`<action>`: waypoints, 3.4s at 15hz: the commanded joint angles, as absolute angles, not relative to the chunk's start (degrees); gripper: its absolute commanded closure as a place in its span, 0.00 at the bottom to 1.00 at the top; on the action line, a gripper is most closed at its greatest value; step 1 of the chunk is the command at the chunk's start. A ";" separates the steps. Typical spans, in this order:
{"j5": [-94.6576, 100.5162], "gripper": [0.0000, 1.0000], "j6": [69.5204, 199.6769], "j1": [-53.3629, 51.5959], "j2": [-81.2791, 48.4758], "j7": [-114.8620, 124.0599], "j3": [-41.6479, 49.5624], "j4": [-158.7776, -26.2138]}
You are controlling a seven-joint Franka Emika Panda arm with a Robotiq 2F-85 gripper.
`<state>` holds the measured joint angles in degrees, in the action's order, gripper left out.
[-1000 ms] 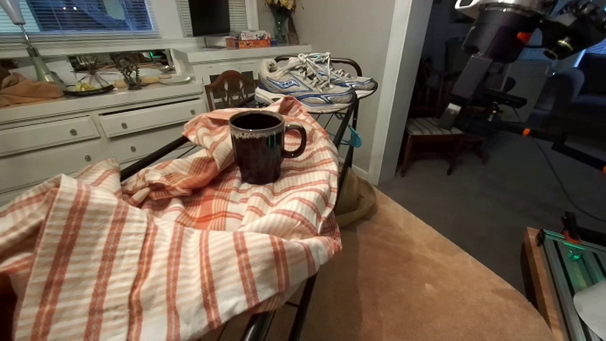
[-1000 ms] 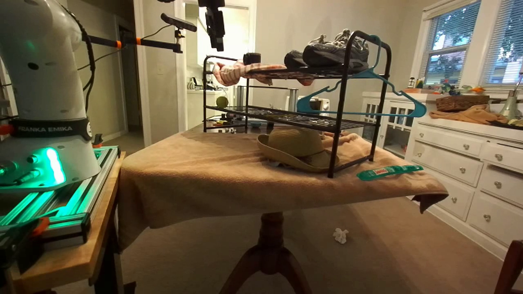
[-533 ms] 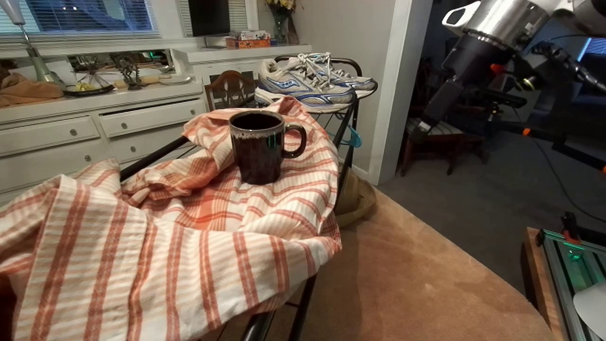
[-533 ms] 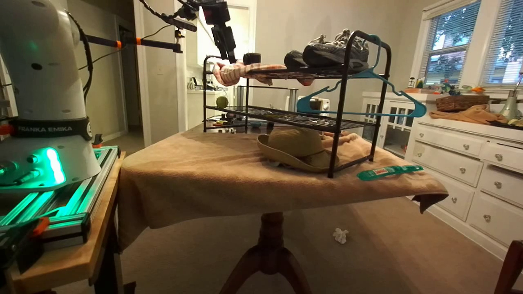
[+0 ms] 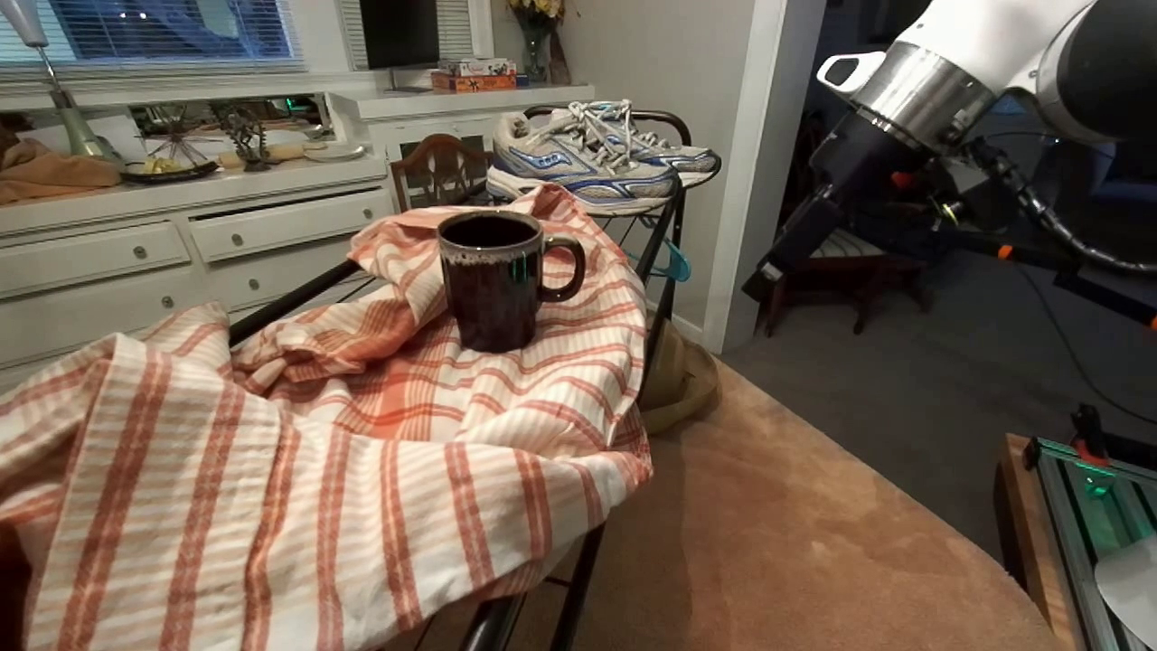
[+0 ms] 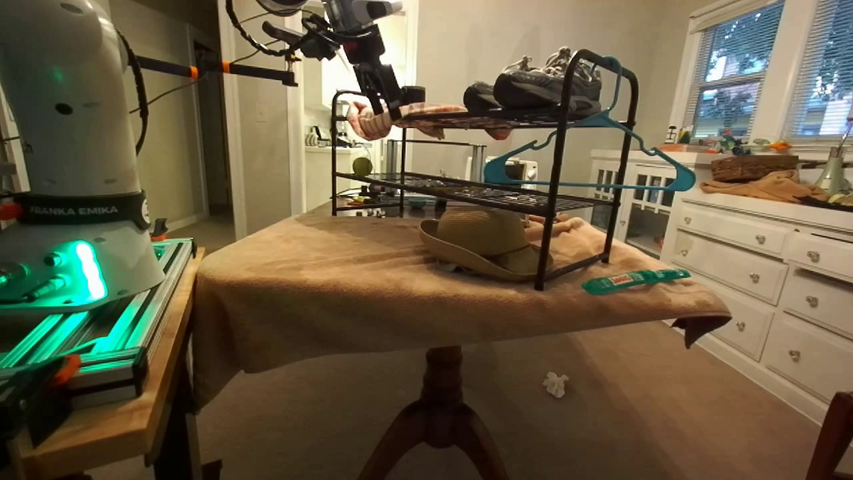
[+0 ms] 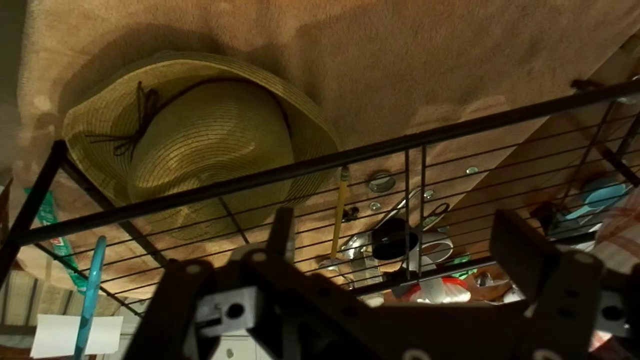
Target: Put the yellow pencil in the brown mug.
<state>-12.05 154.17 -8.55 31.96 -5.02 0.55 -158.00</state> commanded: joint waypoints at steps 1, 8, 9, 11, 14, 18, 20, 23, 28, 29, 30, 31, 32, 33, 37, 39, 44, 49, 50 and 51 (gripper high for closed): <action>-11.57 0.00 154.01 -9.02 32.01 -4.64 1.05 -157.92; -10.99 0.00 160.84 -8.76 26.74 -3.52 -0.38 -157.82; -10.85 0.00 163.71 -8.81 24.60 -3.20 -0.89 -157.85; -11.00 0.00 169.88 -9.28 20.24 -2.57 -1.58 -157.96; -10.17 0.00 179.88 -8.81 13.05 -1.19 -2.97 -158.11; -11.03 0.00 191.01 -8.34 4.59 -2.69 -4.63 -157.86; -8.30 0.00 194.42 -7.67 1.45 -0.58 -5.07 -157.22; -11.23 0.00 198.67 -8.88 -2.10 -4.18 -4.80 -155.78; -11.80 0.00 202.88 -9.56 -5.40 -6.85 -4.37 -153.76; -11.82 0.00 203.46 -9.66 -6.02 -7.75 -4.23 -153.39; -11.63 0.00 203.97 -9.67 -6.58 -7.89 -4.28 -153.06; -11.63 0.00 204.73 -9.75 -7.29 -8.69 -4.17 -152.72; -11.58 0.00 205.57 -9.83 -7.99 -9.30 -4.17 -152.49; -11.61 0.00 206.40 -9.89 -8.70 -9.83 -4.16 -152.16; -11.57 0.00 208.50 -9.97 -11.09 -11.72 -3.91 -150.87; -11.49 0.00 209.17 -9.89 -11.97 -12.04 -3.88 -150.10; -11.61 0.00 209.58 -9.87 -13.67 -12.10 -3.86 -148.35; -12.23 0.00 209.96 -9.87 -14.83 -11.52 -3.86 -147.31; -12.27 0.04 210.06 -9.90 -15.04 -11.56 -3.85 -147.22; -12.38 0.12 210.16 -9.90 -15.23 -11.37 -3.90 -147.14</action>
<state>-11.19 208.18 -9.28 -13.32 -11.34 -4.07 -148.03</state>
